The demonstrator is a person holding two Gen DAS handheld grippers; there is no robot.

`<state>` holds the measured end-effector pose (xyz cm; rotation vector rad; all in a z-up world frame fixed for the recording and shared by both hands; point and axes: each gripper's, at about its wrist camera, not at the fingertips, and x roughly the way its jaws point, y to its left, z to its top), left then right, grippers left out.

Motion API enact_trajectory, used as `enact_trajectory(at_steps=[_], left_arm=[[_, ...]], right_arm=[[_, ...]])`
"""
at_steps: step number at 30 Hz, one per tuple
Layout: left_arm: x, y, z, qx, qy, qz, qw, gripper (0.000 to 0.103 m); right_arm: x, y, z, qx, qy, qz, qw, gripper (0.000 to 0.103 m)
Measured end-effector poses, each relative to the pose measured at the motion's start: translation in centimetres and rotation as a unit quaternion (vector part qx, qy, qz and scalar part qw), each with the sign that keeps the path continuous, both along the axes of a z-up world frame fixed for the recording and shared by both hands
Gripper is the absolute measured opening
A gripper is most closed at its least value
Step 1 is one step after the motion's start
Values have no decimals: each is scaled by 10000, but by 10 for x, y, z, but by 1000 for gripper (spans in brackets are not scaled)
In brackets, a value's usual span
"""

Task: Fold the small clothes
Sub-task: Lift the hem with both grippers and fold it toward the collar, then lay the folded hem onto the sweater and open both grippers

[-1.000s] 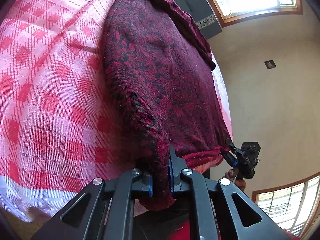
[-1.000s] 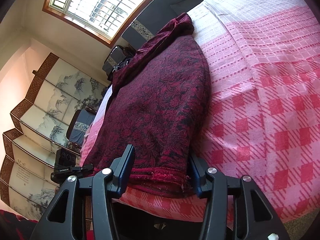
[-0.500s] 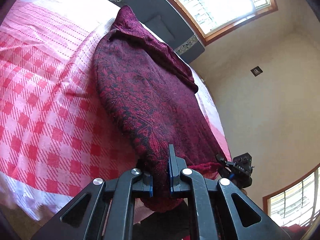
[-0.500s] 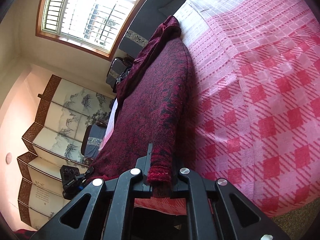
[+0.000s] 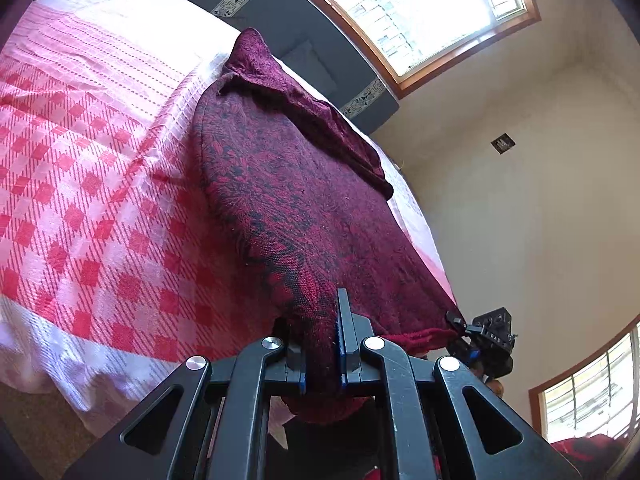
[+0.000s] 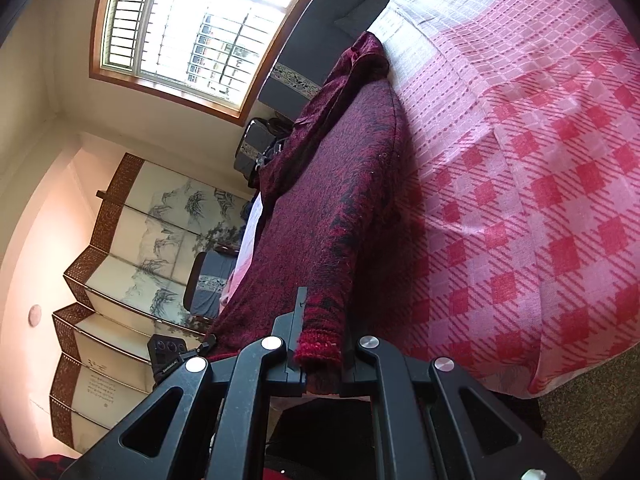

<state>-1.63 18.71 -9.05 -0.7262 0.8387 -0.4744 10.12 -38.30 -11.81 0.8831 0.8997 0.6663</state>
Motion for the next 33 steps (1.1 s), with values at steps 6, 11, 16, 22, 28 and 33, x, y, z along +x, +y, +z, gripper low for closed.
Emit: enact_trajectory(at_steps=[6,11,16,22,28,33], left_arm=[[-27,5,6,113,-80,-317,9994,11],[-53,10,7,-78,-89,-585,9982,11],[-63,15,22,-225,-287,-618,9974,11],[-42,20,52,-480,-641,-480,9956,11],[1,23,82,-566,-894,-308,9939,11],[50,23,99,-598,-947,-191,9935,11]], right_arm=[[-17,-3,3,28,57,-4,10000,8],[-35,-3,-8,94,242,-37,9997,8],[-39,-8,1,127,184,-106,9997,8],[-11,-4,34,127,-144,-78,9998,8],[34,-2,63,122,-395,-42,9991,8],[84,-1,78,56,-528,-23,9986,8]])
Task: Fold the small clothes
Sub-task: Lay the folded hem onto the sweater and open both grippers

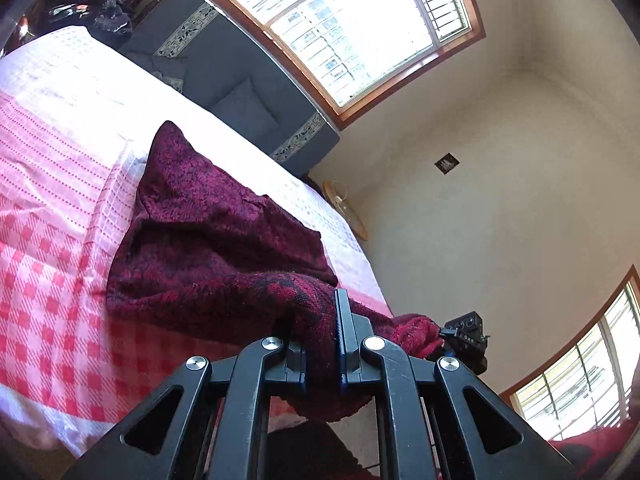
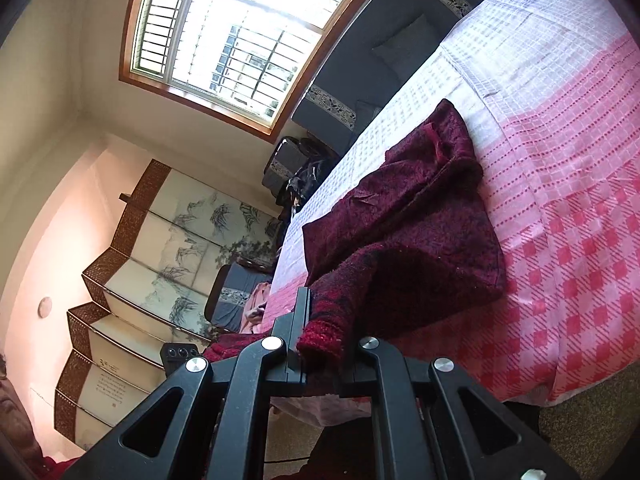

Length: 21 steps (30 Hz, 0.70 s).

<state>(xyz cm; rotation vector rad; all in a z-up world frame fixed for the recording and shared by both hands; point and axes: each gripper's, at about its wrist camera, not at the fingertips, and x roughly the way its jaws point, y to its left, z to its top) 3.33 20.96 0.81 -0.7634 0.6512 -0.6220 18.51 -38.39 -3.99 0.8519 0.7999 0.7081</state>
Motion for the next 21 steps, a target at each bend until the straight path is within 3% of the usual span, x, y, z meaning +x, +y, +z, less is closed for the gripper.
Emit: enact_trajectory(at_steps=[13,21], left_arm=[[141,-6,-5,476,152,402,9979,11],[204,-6,-36,724,467,564,9947,11]], right_arm=[[126,1,-10,-179,261,16,9995,8],[187,5,-41,-183,625,-49,9979,8]])
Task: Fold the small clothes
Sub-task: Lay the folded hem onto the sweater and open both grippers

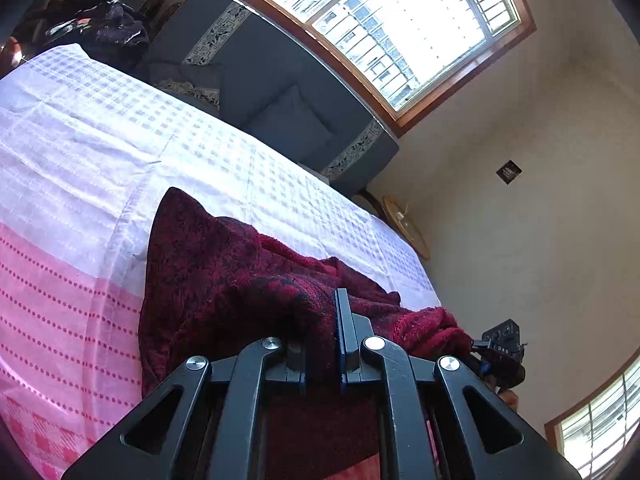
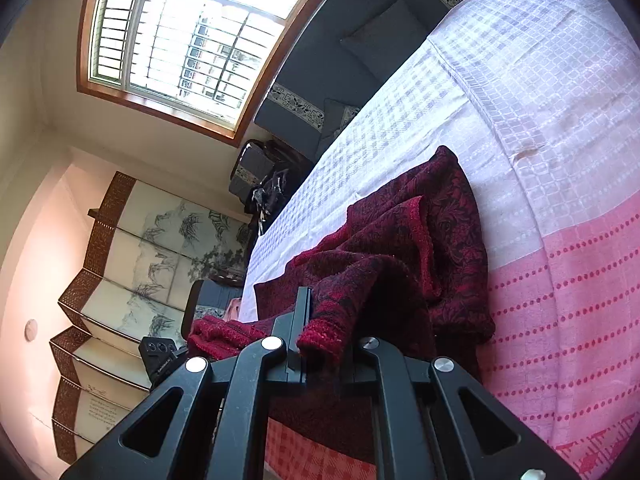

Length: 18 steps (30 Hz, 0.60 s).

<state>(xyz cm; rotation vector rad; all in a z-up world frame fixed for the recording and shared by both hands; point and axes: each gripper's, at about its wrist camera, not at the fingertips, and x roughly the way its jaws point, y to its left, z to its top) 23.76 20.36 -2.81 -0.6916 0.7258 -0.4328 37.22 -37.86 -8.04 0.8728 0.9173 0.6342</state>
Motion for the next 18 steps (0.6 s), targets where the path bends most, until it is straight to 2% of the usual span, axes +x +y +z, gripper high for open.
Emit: enact_trajectory(at_steps=[6,12,17,18], left_arm=[[26,3,-22,-46,209,109,9997,11],[43,-2,-31,196,279,134,9993,11],[46,-4,-34,141,170,202,9996,22],[48,-3,-33,111,177,211,9996,26]], right_arm=[[28,5,-17,78,154,-11,9998,8],[48,4,-37,236,339,-82,9991,9],[59,-1,-51,550,458,-264,9971,14],[60,-3,-54,614,483,-304,9965,14]])
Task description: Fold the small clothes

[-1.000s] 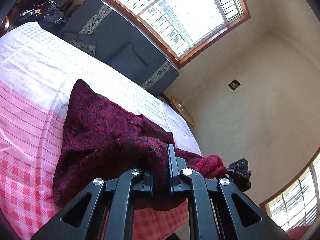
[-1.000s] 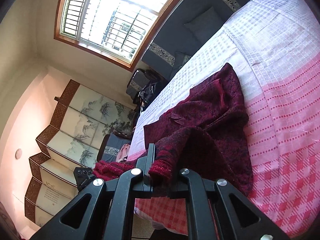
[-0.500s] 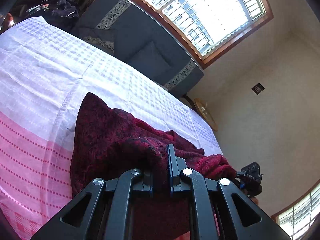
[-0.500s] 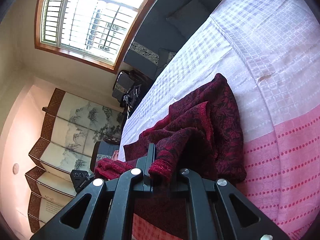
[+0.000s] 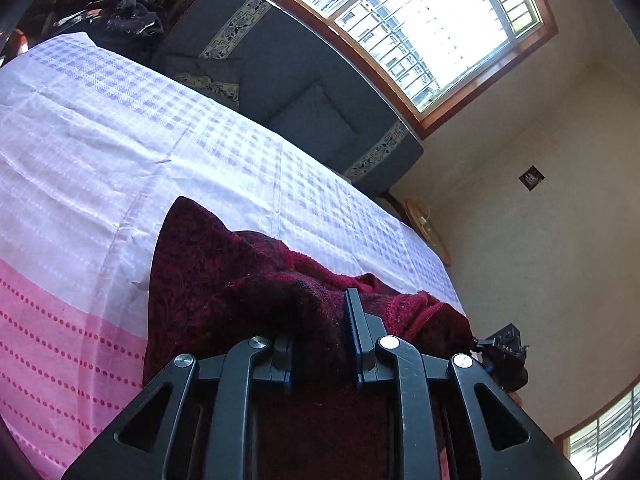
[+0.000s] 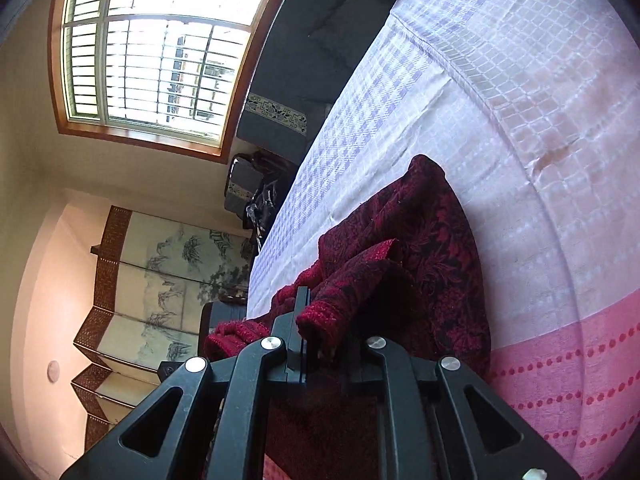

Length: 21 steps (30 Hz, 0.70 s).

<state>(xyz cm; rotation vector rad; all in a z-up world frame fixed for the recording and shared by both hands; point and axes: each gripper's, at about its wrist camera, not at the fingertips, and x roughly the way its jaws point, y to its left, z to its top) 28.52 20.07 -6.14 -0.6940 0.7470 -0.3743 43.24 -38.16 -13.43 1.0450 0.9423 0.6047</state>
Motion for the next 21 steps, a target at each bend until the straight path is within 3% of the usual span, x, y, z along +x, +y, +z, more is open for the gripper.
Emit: enact_trajectory(at_steps=[4,7,10,12,15,21], left_arm=[[1,3,1,-318,64,106,9994,62],[-3,10,11,-432,-132,400,9982,78],[-10,17,27,-289,-477,645,9964,87],[-14,22,33,-185,-549,726,9957,89],[-21,29,30,211,-346,775,9962,89],[-50,43,-5,503,204,713,9960,89]], right_arm=[[0,-5,-4,117,31,-159,9998,27],[-4,-16,-2,241,-123,-383,9989,43],[-11,-26,5,285,-235,-481,9982,46],[-20,-27,8,250,-288,-422,9984,46],[-38,-23,14,-223,-384,-179,9989,46],[-78,-14,18,-1288,-606,159,9897,46]])
